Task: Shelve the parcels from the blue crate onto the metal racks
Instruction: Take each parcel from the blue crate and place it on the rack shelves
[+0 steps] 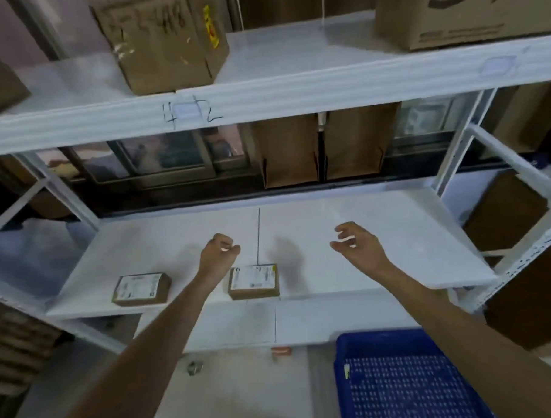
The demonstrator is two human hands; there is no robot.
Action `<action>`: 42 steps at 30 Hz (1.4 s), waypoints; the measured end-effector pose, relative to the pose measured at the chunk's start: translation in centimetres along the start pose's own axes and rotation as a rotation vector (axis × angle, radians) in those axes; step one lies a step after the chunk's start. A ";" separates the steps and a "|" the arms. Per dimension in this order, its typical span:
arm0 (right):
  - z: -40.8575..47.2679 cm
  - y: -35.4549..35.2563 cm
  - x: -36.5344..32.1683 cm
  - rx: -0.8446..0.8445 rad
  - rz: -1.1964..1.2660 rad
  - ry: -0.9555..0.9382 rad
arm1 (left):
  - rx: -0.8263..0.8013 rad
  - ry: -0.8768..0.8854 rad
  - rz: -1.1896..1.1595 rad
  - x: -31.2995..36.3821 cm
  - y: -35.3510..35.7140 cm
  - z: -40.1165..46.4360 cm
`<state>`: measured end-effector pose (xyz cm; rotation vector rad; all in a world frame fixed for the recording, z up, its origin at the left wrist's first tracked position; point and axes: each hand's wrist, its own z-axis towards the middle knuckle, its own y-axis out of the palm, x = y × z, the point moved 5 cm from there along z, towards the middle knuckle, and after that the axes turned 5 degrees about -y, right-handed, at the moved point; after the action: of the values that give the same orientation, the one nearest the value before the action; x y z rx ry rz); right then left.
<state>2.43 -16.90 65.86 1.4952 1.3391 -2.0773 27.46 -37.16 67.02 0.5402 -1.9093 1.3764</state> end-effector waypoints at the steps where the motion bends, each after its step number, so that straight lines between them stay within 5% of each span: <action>1: 0.0 2.7 0.6 -0.045 0.005 0.060 | -0.052 -0.017 0.016 -2.0 0.0 0.9; 9: -1.6 19.3 6.9 -0.191 -0.008 0.323 | -0.230 -0.156 0.227 -15.2 4.0 7.1; 13: 0.0 22.8 8.4 -0.136 -0.021 0.345 | -0.256 -0.211 0.229 -18.3 6.5 9.2; 25: 2.6 26.5 9.3 -0.019 -0.102 0.242 | -0.248 -0.250 -0.092 -21.0 10.0 11.1; 42: 3.9 26.6 9.3 -0.044 -0.157 0.197 | -0.229 -0.248 -0.112 -21.1 10.0 11.9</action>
<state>13.25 -31.75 44.18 1.6616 1.6106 -2.0186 30.94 -46.34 42.73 0.7185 -2.1641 1.0405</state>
